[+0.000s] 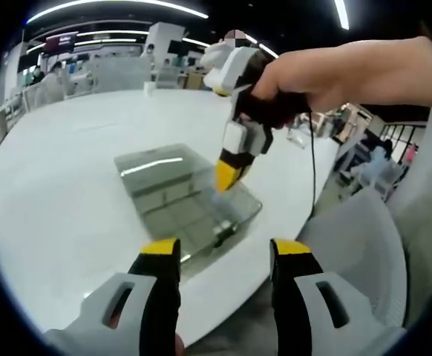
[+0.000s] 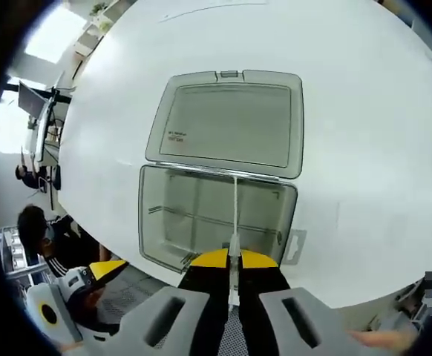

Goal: Insert the divider into the dual guide fixture by aligning both edges with the guide slots and pushing it downward to the bottom, including one-sided entry, uneven engagement, binding, and posture correction.

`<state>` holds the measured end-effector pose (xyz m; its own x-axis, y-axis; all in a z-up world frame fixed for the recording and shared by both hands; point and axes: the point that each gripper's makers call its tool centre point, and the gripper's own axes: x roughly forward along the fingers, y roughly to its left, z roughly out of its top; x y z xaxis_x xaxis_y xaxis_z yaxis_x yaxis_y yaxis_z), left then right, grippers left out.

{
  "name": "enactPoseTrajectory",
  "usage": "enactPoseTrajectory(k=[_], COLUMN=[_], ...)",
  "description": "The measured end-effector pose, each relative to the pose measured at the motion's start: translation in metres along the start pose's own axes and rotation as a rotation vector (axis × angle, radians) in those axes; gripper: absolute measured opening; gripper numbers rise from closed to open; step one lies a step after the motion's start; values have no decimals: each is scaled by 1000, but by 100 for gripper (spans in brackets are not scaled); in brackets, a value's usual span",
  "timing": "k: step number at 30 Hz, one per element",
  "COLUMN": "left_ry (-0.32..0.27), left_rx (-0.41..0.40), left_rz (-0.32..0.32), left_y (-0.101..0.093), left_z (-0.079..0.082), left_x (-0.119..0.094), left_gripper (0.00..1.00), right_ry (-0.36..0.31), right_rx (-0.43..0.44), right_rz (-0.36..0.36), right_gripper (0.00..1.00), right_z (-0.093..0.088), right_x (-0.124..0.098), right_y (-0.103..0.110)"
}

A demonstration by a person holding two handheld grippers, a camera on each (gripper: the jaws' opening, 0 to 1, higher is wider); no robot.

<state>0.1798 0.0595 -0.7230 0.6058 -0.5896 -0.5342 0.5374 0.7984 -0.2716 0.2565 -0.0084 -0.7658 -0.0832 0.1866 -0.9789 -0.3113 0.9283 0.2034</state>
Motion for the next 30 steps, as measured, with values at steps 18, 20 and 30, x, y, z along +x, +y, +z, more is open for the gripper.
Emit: enactPoseTrajectory(k=[18, 20, 30], left_ry=[-3, -2, 2], left_rx=[-4, -4, -2], left_rz=[1, 0, -2], left_y=[2, 2, 1], left_z=[1, 1, 0], left_x=[0, 0, 1], left_gripper=[46, 46, 46], right_ry=[10, 14, 12], right_rx=[4, 7, -9], right_rz=[-6, -6, 0], right_gripper=[0, 0, 0], right_z=[-3, -2, -2], right_x=[1, 1, 2], right_y=[0, -1, 1])
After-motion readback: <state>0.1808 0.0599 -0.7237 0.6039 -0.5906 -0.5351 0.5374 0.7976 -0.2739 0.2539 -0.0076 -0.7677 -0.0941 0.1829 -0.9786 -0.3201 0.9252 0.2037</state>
